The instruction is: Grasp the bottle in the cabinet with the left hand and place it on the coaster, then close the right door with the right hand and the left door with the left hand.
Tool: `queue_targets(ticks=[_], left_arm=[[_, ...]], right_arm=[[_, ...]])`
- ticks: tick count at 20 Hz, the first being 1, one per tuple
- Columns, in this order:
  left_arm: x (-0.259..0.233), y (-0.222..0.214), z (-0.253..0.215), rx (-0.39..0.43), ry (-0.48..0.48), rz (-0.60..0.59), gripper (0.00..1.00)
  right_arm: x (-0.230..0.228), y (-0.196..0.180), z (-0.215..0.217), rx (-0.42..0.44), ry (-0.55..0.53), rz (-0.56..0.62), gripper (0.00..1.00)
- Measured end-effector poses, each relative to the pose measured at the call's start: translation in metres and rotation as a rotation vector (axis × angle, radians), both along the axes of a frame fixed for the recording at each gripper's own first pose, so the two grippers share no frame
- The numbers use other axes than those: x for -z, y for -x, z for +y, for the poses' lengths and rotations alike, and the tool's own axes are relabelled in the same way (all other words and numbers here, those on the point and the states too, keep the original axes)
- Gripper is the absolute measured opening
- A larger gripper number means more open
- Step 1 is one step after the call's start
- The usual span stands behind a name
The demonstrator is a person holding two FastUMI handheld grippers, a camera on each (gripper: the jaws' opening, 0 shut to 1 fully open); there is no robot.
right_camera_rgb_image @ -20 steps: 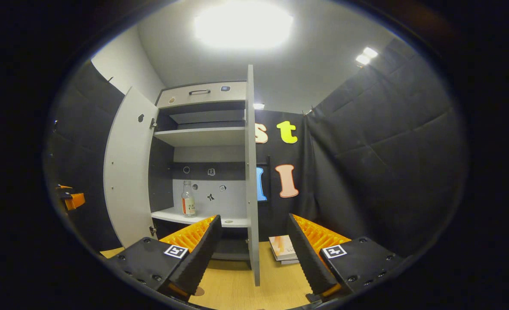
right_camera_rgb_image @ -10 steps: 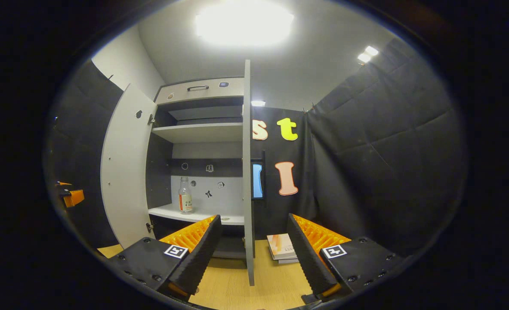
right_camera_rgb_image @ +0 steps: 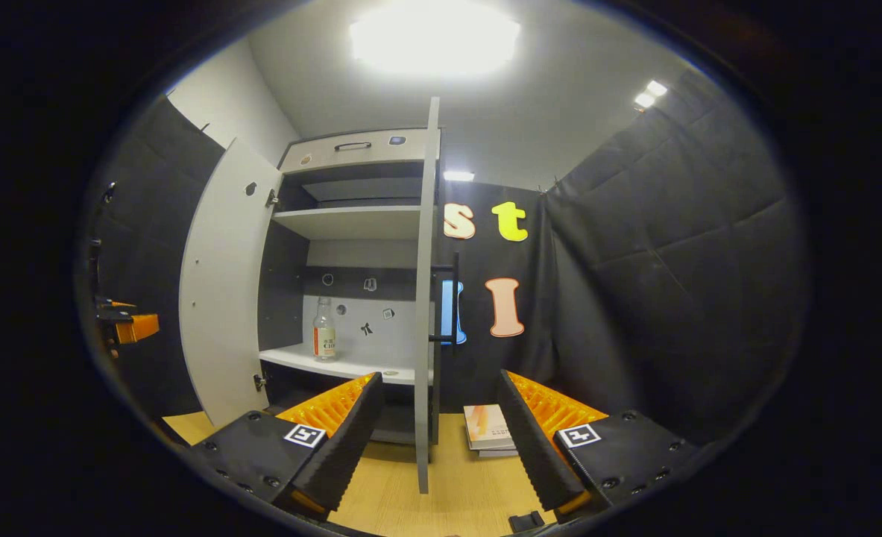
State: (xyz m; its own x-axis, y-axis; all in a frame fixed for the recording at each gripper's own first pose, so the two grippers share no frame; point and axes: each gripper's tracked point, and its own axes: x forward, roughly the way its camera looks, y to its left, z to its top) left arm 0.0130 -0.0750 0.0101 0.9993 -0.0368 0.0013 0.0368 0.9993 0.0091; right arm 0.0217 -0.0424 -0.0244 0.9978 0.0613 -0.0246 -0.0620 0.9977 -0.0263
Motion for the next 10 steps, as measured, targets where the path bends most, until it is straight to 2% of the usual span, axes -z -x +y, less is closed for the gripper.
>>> queue_targets(ticks=[3,10], left_arm=[[-0.009,-0.009,-0.023,0.023,0.003,0.003,0.93],[-0.036,-0.055,-0.066,0.108,0.009,-0.003,0.90]], right_arm=[[0.011,-0.003,-0.002,-0.037,0.003,0.015,0.97],[0.022,-0.011,-0.013,-0.034,-0.016,0.026,0.97]])
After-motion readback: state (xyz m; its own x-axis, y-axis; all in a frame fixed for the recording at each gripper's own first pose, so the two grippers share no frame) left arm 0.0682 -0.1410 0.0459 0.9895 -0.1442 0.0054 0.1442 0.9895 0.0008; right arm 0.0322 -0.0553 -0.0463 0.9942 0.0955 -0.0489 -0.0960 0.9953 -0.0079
